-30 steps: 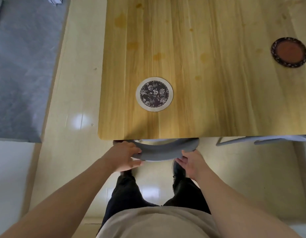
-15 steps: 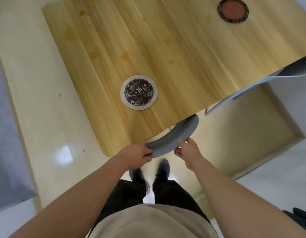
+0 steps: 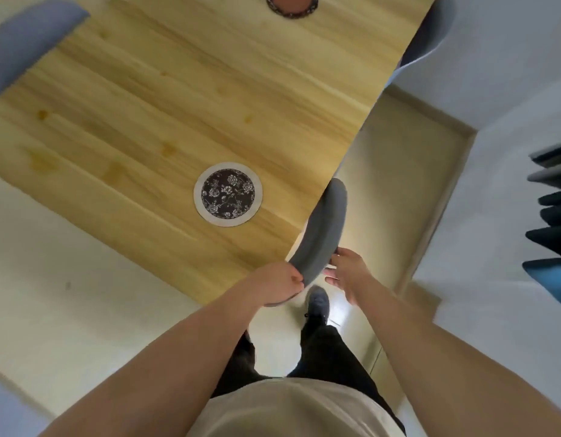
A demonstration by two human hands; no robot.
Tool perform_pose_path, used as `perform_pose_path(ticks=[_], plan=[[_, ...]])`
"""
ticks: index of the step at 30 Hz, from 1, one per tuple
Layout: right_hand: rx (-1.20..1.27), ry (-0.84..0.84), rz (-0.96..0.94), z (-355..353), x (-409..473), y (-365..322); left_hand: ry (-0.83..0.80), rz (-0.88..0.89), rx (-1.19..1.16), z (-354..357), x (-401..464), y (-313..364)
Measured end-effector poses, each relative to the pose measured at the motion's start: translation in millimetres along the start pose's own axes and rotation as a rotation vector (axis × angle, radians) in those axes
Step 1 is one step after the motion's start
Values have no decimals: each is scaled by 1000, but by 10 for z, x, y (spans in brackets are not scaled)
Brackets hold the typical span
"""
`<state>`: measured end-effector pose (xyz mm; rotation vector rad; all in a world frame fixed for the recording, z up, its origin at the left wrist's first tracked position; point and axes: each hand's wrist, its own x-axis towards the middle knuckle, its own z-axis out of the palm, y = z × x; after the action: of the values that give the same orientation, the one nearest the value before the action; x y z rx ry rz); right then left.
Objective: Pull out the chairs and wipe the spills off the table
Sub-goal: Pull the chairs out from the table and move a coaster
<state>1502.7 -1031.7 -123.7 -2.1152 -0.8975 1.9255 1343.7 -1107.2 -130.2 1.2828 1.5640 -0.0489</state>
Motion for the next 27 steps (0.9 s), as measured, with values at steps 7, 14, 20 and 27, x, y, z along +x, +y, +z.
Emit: perform_pose_path(ticks=[7, 14, 20, 27], plan=[[-18, 138, -16, 187, -426, 349, 47, 14, 184, -399, -152, -12], [-334, 360, -215, 586, -744, 315, 78, 146, 619, -768, -492, -222], [-435, 484, -307, 1284, -923, 187, 98, 287, 808, -1199, -456, -585], [-419, 485, -266, 2268, -1107, 203, 99, 323, 881, -1904, -574, -1317]])
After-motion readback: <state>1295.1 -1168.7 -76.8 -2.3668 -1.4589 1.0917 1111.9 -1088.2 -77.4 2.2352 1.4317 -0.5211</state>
